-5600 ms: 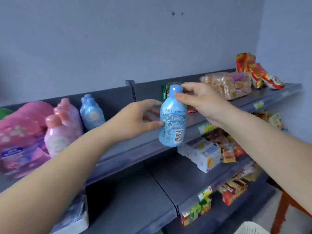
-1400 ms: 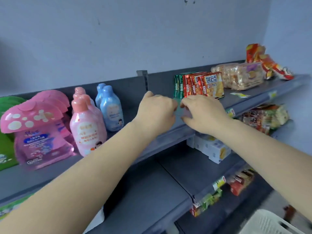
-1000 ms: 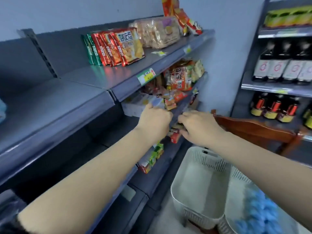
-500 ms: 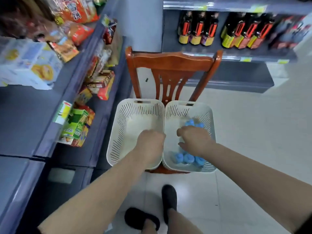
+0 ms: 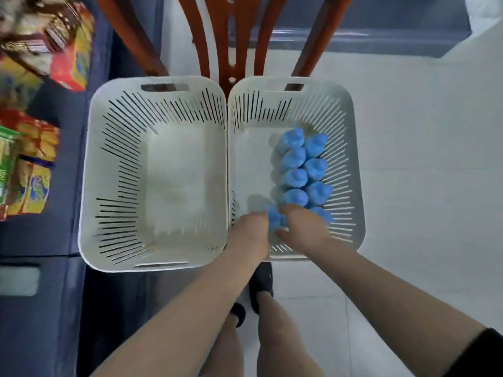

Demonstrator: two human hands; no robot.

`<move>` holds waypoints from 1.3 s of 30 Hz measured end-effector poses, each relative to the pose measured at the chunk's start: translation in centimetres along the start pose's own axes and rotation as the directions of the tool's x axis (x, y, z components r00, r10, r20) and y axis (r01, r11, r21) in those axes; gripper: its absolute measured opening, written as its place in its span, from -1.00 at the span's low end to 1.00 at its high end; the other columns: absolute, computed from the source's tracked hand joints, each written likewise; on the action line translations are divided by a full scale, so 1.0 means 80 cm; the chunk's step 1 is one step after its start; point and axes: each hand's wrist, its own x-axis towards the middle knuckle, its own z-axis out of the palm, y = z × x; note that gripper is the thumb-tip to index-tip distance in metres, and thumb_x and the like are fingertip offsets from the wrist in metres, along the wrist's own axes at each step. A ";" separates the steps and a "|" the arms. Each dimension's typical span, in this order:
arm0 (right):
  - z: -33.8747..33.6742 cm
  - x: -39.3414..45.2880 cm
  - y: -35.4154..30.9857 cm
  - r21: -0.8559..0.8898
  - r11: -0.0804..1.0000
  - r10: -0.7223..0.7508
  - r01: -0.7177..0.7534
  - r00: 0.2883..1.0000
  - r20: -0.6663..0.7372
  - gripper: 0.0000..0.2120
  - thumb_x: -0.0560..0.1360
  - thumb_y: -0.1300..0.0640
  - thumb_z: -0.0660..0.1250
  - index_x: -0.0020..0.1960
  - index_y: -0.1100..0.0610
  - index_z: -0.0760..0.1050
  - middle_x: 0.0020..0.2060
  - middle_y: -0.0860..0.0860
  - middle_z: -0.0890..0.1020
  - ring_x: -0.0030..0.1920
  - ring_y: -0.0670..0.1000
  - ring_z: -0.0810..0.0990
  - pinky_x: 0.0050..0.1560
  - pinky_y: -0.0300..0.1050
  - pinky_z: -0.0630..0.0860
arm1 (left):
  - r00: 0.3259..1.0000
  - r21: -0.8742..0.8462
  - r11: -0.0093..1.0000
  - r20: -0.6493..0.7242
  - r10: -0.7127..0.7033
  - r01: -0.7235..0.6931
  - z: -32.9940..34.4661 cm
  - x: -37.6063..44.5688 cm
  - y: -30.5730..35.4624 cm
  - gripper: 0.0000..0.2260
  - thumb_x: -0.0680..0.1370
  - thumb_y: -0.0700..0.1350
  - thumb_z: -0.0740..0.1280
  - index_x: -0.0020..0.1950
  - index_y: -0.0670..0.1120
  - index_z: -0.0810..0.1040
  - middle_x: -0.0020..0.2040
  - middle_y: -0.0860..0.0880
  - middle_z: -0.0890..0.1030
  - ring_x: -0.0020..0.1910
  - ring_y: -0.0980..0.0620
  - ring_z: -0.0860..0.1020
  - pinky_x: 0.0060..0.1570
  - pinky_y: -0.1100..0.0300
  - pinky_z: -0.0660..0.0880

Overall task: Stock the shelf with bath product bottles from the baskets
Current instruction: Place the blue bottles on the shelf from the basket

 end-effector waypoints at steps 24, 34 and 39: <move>-0.055 0.004 -0.005 0.428 0.832 -0.178 0.353 0.901 -0.396 -0.64 0.39 0.09 0.47 0.12 0.14 0.46 -0.11 -0.09 0.57 -0.08 -0.11 0.53 -0.03 -0.24 0.43 | 0.961 -0.531 0.829 -0.274 0.028 -0.176 -0.029 0.022 -0.022 -0.55 0.42 -0.20 0.42 0.30 -0.11 0.44 0.20 -0.08 0.48 0.15 -0.06 0.48 0.10 0.17 0.39; -0.197 -0.076 -0.102 0.584 0.582 -0.215 0.566 0.800 -0.560 -0.69 0.37 0.20 0.47 0.01 0.02 0.42 -0.19 -0.14 0.55 -0.16 -0.21 0.53 -0.02 -0.33 0.45 | 0.895 -0.597 0.728 -0.444 0.050 -0.337 -0.183 -0.107 -0.041 -0.59 0.44 -0.18 0.44 0.26 -0.04 0.46 0.19 0.01 0.49 0.02 0.10 0.50 -0.03 0.31 0.40; -0.275 -0.126 -0.177 0.504 0.545 -0.343 0.670 0.726 -0.595 -0.71 0.40 0.21 0.46 -0.01 -0.04 0.43 -0.23 -0.11 0.57 -0.19 -0.07 0.57 -0.11 -0.18 0.50 | 0.829 -0.623 0.665 -0.559 -0.011 -0.412 -0.259 -0.193 -0.054 -0.65 0.41 -0.22 0.47 0.13 -0.01 0.50 -0.04 0.08 0.53 -0.15 0.07 0.54 -0.19 0.27 0.50</move>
